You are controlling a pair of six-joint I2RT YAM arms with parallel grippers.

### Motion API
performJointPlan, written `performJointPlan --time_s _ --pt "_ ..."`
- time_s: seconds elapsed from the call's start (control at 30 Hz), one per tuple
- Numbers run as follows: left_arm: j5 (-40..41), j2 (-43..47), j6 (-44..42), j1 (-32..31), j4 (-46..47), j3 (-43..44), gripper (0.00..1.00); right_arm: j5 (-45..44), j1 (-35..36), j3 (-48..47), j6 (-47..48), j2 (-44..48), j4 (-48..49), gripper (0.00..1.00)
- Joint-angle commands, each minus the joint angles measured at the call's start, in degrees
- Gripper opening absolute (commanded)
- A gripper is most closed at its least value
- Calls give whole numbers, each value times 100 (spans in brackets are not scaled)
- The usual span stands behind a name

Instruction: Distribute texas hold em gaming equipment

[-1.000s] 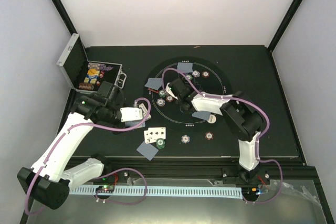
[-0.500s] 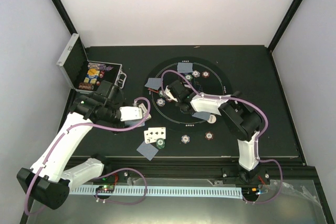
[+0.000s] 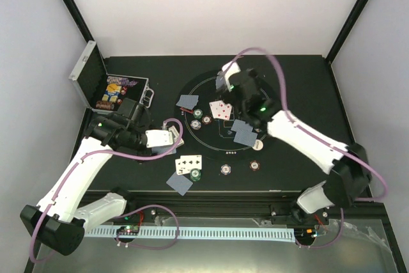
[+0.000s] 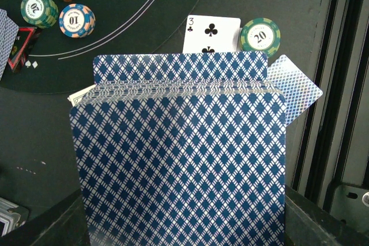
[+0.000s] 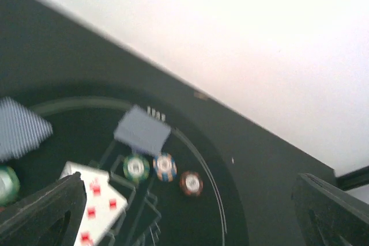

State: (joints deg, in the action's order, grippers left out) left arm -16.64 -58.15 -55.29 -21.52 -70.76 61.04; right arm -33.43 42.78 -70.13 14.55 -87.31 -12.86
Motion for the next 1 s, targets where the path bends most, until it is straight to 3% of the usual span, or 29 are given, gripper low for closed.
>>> performJointPlan --time_s 0.0,0.17,0.27,0.37,0.57,0.73,0.97 --pt "-38 93 17 -28 -113 242 2 1189 -571 -486 -2170 720 -307 100" --pt "-82 91 26 -28 -79 260 2 3823 -956 -10 -3435 1229 -132 100" --pt "-125 74 26 -28 -63 275 2 5346 -949 119 -4397 1022 -366 100" --pt "-184 53 19 -26 -52 294 2 6533 -701 631 -5466 839 14 96" --pt "-198 60 11 -28 -30 273 2 6600 244 1245 -6437 914 786 98" --pt "-228 33 17 -28 -17 299 1 6892 517 1605 -7155 763 1837 98" --pt "-233 8 18 -28 -17 304 2 7139 897 1552 -7599 220 2481 94"
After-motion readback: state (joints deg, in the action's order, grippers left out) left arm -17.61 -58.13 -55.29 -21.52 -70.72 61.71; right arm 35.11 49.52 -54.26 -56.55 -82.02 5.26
